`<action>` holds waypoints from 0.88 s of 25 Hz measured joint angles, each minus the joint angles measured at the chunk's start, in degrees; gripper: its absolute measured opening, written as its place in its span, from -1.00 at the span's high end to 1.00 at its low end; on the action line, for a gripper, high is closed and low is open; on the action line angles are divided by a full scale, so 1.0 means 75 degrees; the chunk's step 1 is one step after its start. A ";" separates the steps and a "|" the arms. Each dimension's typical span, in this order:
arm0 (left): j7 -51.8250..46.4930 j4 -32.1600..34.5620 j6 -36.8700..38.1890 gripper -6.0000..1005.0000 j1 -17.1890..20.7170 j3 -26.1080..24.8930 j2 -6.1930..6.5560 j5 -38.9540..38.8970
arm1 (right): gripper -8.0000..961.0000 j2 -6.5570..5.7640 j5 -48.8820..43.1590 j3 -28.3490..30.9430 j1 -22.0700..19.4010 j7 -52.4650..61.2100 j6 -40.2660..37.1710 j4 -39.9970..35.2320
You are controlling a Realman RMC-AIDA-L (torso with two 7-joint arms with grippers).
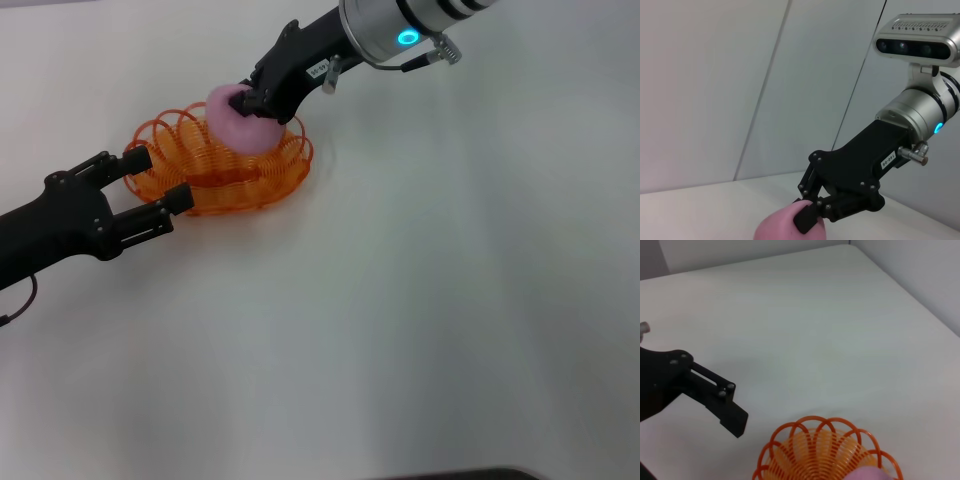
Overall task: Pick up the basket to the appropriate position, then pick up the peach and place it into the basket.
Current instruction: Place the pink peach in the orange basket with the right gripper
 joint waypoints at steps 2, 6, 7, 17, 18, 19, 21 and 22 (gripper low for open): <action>-0.0010 -0.0005 -0.0003 -0.68 -0.0022 0.0007 0.0000 0.0012 | 0.83 0.0006 0.0007 -0.0025 0.0040 -0.0001 -0.0020 0.0053; -0.0032 -0.0030 -0.0003 -0.68 -0.0055 0.0016 0.0000 0.0052 | 0.82 0.0026 0.0205 -0.0312 0.0098 -0.0045 -0.0027 0.0145; -0.0030 -0.0049 -0.0003 -0.68 -0.0058 0.0017 0.0000 0.0055 | 0.77 0.0030 0.0335 -0.0428 0.0090 -0.0074 -0.0012 0.0146; -0.0021 -0.0094 0.0005 -0.68 -0.0051 0.0019 0.0000 0.0064 | 0.02 0.0012 0.0591 -0.0645 0.0045 -0.0137 0.0056 0.0117; -0.0021 -0.0094 0.0007 -0.68 -0.0046 0.0019 0.0000 0.0064 | -0.04 0.0011 0.0591 -0.0643 0.0042 -0.0137 0.0067 0.0116; -0.0022 -0.0094 0.0008 -0.68 -0.0044 0.0019 0.0000 0.0065 | -0.11 0.0011 0.0591 -0.0643 0.0040 -0.0137 0.0081 0.0112; -0.0030 -0.0094 0.0010 -0.68 -0.0042 0.0019 0.0000 0.0065 | -0.25 0.0010 0.0591 -0.0642 0.0039 -0.0137 0.0114 0.0111; -0.0035 -0.0094 0.0012 -0.68 -0.0041 0.0019 0.0000 0.0065 | -0.31 0.0009 0.0591 -0.0629 0.0039 -0.0135 0.0140 0.0111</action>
